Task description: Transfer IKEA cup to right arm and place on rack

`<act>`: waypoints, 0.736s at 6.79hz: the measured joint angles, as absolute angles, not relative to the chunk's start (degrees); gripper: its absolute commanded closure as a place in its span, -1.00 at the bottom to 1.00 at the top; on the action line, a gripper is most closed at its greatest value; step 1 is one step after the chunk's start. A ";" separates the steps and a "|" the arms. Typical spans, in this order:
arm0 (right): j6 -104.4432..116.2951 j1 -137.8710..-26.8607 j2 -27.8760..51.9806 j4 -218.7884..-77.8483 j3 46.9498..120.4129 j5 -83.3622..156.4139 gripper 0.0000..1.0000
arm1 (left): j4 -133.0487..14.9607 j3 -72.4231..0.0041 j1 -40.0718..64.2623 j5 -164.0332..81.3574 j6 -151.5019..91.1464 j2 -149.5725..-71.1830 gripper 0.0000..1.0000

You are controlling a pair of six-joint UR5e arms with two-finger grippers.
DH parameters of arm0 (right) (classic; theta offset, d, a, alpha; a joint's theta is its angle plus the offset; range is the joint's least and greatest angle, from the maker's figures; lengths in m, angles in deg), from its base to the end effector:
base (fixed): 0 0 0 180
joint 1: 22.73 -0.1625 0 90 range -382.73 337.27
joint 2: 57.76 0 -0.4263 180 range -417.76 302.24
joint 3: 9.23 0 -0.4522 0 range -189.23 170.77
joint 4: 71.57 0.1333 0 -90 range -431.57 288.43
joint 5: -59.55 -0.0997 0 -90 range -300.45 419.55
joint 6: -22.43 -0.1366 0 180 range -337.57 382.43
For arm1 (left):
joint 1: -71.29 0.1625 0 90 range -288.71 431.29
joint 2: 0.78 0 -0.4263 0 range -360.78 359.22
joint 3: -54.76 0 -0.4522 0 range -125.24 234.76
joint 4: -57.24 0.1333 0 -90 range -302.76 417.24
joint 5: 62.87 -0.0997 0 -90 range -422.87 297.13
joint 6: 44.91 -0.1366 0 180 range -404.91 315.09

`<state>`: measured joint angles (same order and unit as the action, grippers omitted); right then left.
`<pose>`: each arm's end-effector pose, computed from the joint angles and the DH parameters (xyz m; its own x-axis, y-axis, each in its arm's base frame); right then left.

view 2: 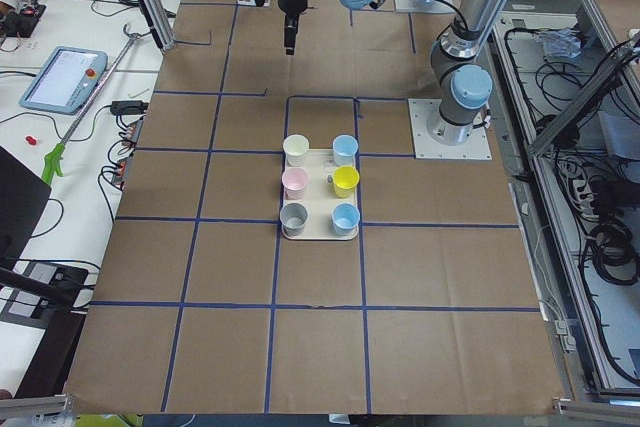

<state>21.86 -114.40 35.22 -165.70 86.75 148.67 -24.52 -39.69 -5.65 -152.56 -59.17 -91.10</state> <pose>0.1508 -0.5276 0.4300 -0.9997 -0.0195 -0.0156 -0.0192 0.9996 -0.0196 -0.0038 -0.5766 0.4209 -0.9997 0.0208 -0.0097 0.0214 0.9980 -0.0600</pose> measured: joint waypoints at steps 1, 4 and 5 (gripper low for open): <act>21.83 -114.40 35.18 -165.70 86.75 148.67 -1.00 | -24.48 -40.00 -2.16 -152.48 -61.47 -91.43 -1.00; 21.81 -114.40 35.08 -165.70 86.75 148.67 -1.00 | -23.90 -41.60 4.42 -152.67 -64.50 -92.61 -1.00; 21.81 -114.40 35.09 -165.70 86.77 148.69 -1.00 | -22.18 -42.82 5.19 -152.57 -64.07 -93.71 -1.00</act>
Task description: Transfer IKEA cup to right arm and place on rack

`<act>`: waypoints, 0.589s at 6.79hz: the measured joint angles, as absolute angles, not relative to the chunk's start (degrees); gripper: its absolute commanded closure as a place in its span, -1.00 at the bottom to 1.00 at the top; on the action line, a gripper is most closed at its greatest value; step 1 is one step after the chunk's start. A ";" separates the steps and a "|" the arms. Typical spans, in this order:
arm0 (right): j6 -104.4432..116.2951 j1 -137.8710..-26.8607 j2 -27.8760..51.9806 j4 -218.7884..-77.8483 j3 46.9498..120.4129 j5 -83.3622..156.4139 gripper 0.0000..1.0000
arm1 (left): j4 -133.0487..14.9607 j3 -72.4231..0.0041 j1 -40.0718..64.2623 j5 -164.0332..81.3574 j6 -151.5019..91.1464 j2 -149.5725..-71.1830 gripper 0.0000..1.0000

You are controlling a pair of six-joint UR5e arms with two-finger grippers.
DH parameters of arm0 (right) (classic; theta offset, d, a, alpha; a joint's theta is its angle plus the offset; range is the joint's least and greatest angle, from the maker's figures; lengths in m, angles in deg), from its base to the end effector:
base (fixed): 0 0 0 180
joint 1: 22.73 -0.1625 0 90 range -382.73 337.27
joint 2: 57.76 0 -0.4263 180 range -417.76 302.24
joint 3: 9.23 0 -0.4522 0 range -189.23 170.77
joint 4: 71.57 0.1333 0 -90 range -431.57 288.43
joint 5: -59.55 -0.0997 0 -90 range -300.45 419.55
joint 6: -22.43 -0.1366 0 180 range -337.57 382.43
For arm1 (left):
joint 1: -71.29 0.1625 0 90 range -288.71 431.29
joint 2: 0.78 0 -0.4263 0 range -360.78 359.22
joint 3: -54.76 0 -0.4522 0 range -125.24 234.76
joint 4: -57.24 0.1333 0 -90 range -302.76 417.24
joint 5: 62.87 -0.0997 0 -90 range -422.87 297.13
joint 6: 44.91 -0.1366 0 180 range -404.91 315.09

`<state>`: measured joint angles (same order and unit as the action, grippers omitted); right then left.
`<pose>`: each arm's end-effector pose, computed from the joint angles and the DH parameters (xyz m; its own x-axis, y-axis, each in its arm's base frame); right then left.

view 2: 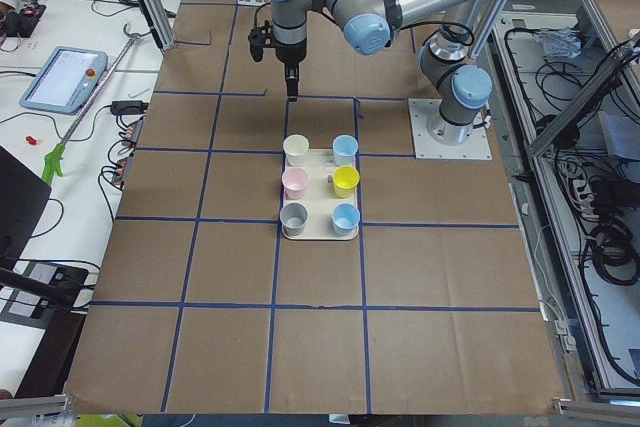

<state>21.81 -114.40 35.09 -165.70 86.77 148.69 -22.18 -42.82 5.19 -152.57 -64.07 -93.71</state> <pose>0.1508 -0.5282 0.4286 -0.9997 -0.0186 -0.0152 -0.0183 0.9997 -0.0169 0.1069 -0.5720 0.3693 -0.9966 -0.0826 0.0045 -0.0826 0.9966 -0.0029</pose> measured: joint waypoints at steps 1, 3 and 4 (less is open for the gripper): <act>21.81 -114.40 35.09 -165.72 86.79 148.72 -1.00 | -19.37 -44.46 5.37 -152.49 -63.15 -95.48 -1.00; 21.75 -114.40 35.01 -165.77 86.76 148.75 -1.00 | -13.19 -47.55 5.25 -152.62 -62.50 -98.99 -0.99; 21.73 -114.41 34.95 -165.79 86.77 148.76 -1.00 | -10.72 -49.34 5.24 -152.79 -62.57 -100.02 -0.99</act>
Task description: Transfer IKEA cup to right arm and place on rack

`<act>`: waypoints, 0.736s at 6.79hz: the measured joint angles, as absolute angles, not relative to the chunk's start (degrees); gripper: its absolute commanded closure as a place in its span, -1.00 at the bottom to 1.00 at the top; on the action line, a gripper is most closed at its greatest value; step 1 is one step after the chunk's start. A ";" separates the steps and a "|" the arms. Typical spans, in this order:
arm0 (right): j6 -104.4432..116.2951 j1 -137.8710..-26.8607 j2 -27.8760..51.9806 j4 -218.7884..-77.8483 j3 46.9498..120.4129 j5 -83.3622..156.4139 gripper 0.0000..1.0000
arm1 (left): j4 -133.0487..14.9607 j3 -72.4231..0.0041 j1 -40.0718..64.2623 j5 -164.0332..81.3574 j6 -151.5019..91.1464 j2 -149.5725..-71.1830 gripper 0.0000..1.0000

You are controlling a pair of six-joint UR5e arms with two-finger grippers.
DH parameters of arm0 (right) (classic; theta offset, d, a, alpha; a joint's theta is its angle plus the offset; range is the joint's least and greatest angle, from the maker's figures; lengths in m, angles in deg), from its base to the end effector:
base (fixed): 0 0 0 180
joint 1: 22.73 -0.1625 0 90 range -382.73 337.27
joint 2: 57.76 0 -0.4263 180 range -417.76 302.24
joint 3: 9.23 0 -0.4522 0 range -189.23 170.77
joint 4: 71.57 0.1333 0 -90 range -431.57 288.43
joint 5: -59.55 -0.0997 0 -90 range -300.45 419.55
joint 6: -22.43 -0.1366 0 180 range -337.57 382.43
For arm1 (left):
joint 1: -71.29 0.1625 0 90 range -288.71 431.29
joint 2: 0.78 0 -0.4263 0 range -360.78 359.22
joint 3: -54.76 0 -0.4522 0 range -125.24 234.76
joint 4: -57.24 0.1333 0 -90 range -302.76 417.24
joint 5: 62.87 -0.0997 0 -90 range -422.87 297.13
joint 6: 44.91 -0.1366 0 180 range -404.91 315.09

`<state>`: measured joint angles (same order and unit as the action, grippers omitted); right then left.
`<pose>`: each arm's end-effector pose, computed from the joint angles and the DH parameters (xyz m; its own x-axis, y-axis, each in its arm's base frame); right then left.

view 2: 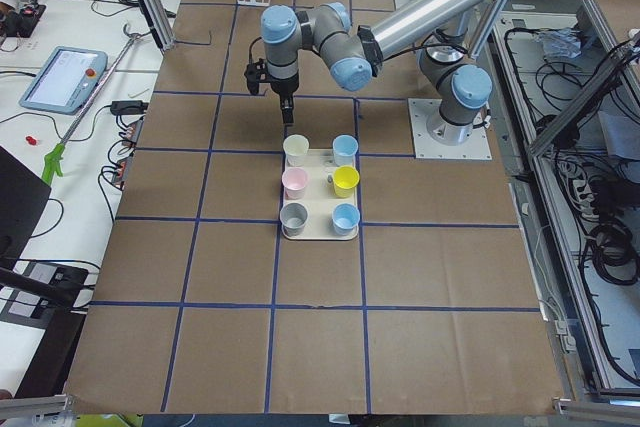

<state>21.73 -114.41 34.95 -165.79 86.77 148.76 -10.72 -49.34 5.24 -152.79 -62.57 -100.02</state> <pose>0.1508 -0.5290 0.4274 -0.9998 -0.0173 -0.0140 -0.0171 0.9997 -0.0161 0.1135 -0.5845 0.2653 -0.9939 -0.1097 0.0082 -0.1095 0.9938 0.0212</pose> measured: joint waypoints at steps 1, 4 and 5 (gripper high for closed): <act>21.73 -114.40 34.94 -165.77 86.80 148.76 -1.00 | -7.91 -51.59 5.26 -152.94 -62.70 -100.77 -0.99; 21.72 -114.40 34.83 -165.72 86.84 148.76 -1.00 | -0.39 -55.88 5.28 -153.62 -63.21 -103.11 -0.99; 21.72 -114.41 34.82 -165.74 86.82 148.76 -1.00 | 0.20 -56.12 5.28 -154.06 -63.34 -103.73 -0.99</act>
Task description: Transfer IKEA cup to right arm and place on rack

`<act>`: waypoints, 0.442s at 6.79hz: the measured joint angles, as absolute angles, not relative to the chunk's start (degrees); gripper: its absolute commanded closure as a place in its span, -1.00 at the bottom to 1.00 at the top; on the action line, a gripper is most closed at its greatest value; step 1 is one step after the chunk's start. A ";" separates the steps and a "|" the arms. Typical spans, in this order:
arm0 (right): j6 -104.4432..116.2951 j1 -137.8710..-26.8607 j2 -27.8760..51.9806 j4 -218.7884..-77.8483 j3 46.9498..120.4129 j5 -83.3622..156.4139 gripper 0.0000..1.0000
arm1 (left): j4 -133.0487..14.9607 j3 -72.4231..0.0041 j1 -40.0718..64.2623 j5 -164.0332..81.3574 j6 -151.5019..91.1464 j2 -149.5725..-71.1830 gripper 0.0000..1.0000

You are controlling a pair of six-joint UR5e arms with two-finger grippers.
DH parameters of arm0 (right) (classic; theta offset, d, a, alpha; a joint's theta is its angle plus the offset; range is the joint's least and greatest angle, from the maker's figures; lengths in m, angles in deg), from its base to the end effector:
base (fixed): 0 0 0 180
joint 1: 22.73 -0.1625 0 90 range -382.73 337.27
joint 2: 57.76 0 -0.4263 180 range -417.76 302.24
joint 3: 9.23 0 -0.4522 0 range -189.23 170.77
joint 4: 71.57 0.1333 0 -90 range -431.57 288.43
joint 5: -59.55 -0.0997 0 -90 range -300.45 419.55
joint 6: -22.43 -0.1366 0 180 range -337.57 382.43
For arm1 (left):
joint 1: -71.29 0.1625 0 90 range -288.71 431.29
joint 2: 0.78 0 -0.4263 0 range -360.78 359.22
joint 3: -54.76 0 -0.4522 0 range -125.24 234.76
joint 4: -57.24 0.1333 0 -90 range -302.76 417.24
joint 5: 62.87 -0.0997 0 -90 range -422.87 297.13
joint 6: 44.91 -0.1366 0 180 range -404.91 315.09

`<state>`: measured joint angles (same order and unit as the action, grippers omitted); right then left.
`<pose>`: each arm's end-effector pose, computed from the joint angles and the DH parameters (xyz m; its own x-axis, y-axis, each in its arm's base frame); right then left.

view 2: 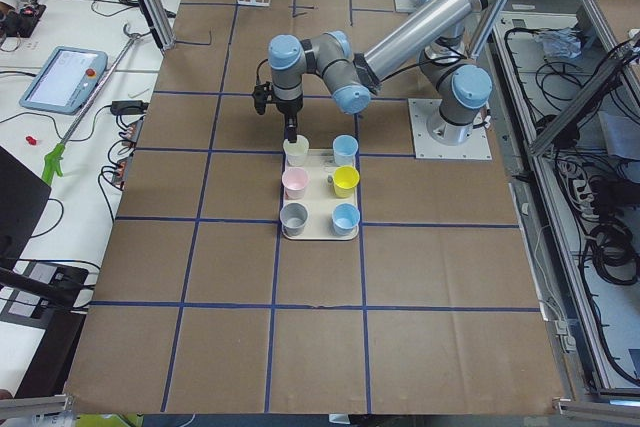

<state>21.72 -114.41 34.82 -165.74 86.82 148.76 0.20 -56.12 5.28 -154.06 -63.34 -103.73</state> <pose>0.1508 -0.5294 0.4256 -0.9998 -0.0171 -0.0139 -0.0169 0.9998 -0.0120 0.1121 -0.5727 0.1881 -0.9952 -0.0966 -0.0149 -0.0969 0.9951 0.0210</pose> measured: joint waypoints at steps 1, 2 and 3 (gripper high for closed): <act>21.73 -114.40 34.80 -165.72 86.81 148.76 -1.00 | 0.38 -56.27 5.28 -154.30 -63.46 -104.12 -0.99; 21.72 -114.40 34.80 -165.73 86.82 148.76 -1.00 | 0.39 -56.61 5.29 -154.45 -63.61 -104.40 -0.99; 21.73 -114.40 34.80 -165.74 86.83 148.76 -1.00 | 0.40 -57.05 5.28 -154.53 -63.73 -104.68 -0.99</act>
<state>21.73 -114.40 34.80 -165.74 86.83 148.76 0.40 -57.05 5.28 -154.53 -63.73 -104.68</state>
